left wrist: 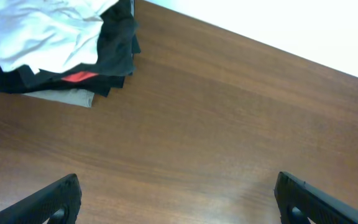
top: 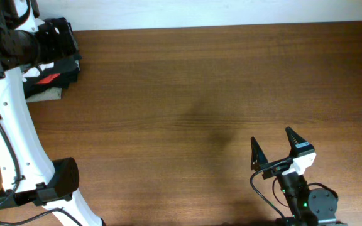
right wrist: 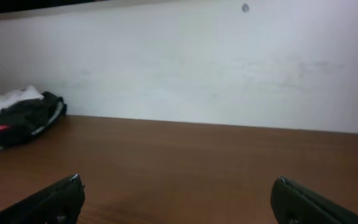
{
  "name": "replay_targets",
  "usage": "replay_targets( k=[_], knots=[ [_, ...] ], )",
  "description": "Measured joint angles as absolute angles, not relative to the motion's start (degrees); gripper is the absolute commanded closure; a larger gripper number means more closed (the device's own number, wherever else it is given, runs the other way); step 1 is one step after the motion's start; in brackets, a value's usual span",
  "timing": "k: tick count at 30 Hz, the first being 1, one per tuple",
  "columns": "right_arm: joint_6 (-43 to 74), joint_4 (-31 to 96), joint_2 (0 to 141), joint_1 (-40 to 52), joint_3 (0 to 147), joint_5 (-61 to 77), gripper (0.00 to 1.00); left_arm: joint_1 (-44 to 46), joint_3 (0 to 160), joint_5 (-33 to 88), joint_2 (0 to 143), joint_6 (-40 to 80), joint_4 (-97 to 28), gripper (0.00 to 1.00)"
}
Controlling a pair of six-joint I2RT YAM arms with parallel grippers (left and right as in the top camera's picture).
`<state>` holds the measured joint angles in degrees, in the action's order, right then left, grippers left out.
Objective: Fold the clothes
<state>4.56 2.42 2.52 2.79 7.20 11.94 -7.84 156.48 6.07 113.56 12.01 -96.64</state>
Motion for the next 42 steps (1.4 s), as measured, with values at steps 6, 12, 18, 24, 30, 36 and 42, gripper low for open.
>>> replay_targets(
  k=[6, 12, 18, 24, 30, 36, 42],
  knots=[
    [7.0, -2.2, 0.8, 2.8, 0.8, 8.5, 0.01, -7.8, 156.5, 6.1, 113.6, 12.0, -96.7, 0.01],
    [8.0, 1.7, 0.8, 2.8, 0.6, 4.9, 0.01, -7.8, 156.5, 6.1, 113.6, 12.0, -96.7, 0.01],
    [8.7, 3.7, 0.7, 2.8, 0.6, 4.9, 0.01, -7.8, 156.5, 6.1, 113.6, 12.0, -96.7, 0.01],
    [8.8, 3.7, 0.7, 2.8, 0.6, 4.9, 0.01, -7.8, 156.5, 6.1, 113.6, 12.0, -96.7, 0.01],
    [8.9, 3.7, 0.7, 2.8, 0.6, 4.9, 0.01, -7.8, 156.5, 6.1, 113.6, 12.0, -96.7, 0.01],
    [8.9, 3.7, 0.7, 2.8, 0.6, 4.9, 0.01, -7.8, 156.5, 6.1, 113.6, 12.0, -96.7, 0.01],
    [8.8, 3.7, 0.7, 2.8, 0.6, 4.9, 0.01, -7.1, 156.3, 6.1, 113.4, 12.0, -96.7, 0.01]
  ],
)
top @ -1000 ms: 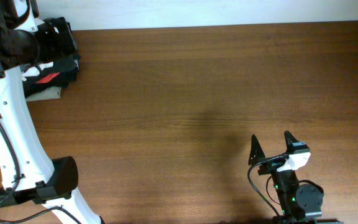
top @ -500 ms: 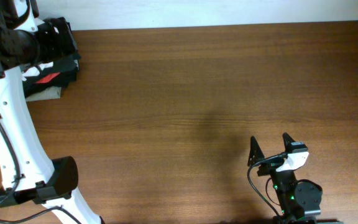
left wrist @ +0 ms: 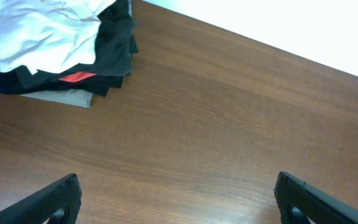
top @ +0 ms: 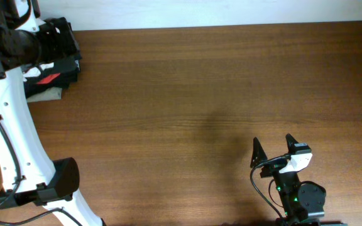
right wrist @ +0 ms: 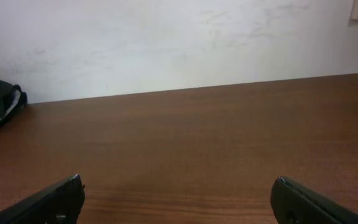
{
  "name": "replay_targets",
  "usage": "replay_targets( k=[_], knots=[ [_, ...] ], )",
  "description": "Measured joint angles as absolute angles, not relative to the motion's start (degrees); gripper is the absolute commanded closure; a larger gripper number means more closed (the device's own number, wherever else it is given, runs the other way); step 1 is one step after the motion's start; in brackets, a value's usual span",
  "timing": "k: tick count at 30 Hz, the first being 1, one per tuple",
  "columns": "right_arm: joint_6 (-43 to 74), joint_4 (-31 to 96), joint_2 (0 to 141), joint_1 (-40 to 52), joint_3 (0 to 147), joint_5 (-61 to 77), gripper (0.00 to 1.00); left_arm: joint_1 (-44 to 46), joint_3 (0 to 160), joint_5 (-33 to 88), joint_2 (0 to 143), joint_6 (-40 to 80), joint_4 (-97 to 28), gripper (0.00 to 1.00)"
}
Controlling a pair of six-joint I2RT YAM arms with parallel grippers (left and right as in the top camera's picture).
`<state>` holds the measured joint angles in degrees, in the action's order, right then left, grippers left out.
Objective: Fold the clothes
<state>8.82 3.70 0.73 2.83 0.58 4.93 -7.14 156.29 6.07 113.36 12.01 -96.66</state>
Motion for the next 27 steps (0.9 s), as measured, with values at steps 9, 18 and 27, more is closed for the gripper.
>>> replay_targets(
  k=[9, 18, 27],
  knots=[
    [8.8, 3.7, 0.7, 2.8, 0.6, 4.9, 0.01, -6.0, 126.1, 6.2, 93.5, 12.0, -96.4, 0.01],
    [8.8, 3.7, 0.7, 2.8, 0.6, 4.9, 0.01, -4.6, 89.9, 5.5, 67.8, 12.0, -80.1, 0.01],
    [8.8, 3.8, 0.7, 2.8, 0.6, 4.9, 0.01, -1.1, 44.6, 5.5, 34.2, 12.0, -42.2, 0.01]
  ],
)
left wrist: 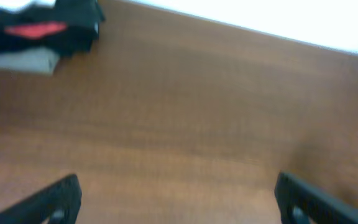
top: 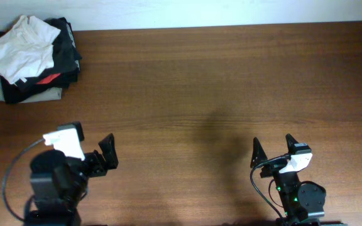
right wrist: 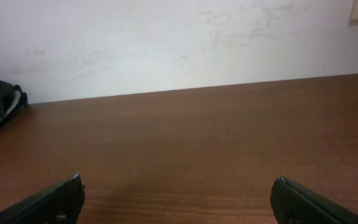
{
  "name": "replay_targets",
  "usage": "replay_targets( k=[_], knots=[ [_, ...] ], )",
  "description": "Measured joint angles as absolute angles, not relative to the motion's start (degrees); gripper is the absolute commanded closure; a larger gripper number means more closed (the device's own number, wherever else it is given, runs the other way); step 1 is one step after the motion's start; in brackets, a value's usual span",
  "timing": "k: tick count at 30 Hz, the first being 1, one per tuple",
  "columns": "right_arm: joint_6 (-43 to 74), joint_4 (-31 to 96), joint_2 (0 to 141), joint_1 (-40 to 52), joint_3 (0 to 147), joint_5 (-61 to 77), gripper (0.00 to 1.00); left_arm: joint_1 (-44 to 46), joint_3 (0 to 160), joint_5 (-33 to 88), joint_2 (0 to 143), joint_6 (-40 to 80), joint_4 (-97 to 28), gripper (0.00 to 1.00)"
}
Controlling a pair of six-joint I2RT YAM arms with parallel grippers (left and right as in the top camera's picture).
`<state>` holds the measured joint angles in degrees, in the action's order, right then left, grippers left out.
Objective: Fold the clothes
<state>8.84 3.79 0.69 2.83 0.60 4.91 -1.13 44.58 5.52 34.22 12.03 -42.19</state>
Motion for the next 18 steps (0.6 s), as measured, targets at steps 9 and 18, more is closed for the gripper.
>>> replay_targets(
  k=[9, 18],
  knots=[
    [8.9, 3.8, 0.7, 2.8, 0.6, 4.9, 0.01, -0.4, 12.3, 4.9, 12.5, 12.0, -0.3, 0.01],
    [8.8, 3.8, 0.6, 2.8, 0.6, 4.9, 0.01, -0.4, 1.3, 0.7, 0.9, 12.0, 3.3, 0.01]
  ],
)
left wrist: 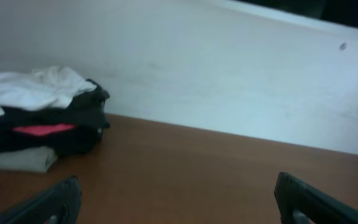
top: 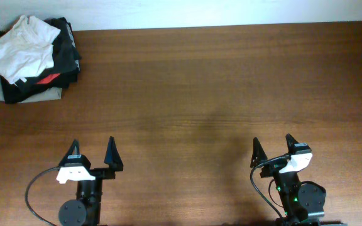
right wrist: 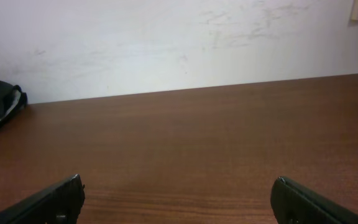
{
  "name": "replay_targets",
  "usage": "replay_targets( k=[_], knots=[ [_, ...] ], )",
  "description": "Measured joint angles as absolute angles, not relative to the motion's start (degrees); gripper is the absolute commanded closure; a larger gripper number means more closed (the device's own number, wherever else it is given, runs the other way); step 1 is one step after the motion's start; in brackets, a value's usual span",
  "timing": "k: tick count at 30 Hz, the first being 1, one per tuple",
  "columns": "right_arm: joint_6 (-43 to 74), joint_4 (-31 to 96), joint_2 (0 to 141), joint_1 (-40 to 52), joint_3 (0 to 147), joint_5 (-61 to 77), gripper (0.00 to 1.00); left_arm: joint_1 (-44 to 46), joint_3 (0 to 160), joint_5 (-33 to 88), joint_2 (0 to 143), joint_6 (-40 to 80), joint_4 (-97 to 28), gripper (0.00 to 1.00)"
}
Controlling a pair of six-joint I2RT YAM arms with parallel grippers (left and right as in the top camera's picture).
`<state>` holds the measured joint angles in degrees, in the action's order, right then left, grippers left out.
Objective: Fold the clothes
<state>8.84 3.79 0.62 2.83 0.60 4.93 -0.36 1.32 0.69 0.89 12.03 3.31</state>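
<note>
A pile of folded clothes [top: 27,59] lies at the table's far left corner: a white garment on top, black ones with a red patch below, a grey one at the bottom. The left wrist view shows the pile [left wrist: 39,118] against the wall, and the right wrist view catches its edge. My left gripper [top: 93,152] stands open near the front edge at the left, nothing between its fingers. Near the front edge at the right my right gripper [top: 273,149] is open and empty too.
The brown wooden table [top: 219,81] runs to a white wall [right wrist: 179,43] at the back. Both arms sit folded at the table's front edge.
My left arm has folded further back to the front edge; its gripper now points level at the wall. The right arm and the clothes pile have not moved.
My left arm was stretched to the far left corner with its gripper over the clothes pile, open. It stayed there while my right arm drew back a little. Then the left arm was pulled back from the pile, and now both rest at the front edge.
</note>
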Motion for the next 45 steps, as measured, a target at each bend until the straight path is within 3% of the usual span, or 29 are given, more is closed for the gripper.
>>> replay_targets(
  k=[5, 45],
  knots=[
    [8.8, 3.8, 0.6, 2.8, 0.6, 4.9, 0.01, -0.4, 0.8, -0.5, 0.8, 11.8, -4.6, 0.01],
    [8.8, 3.8, 0.6, 2.8, 0.6, 4.9, 0.02, -0.4, 0.8, -0.7, 0.7, 11.6, -4.6, 0.01]
  ],
)
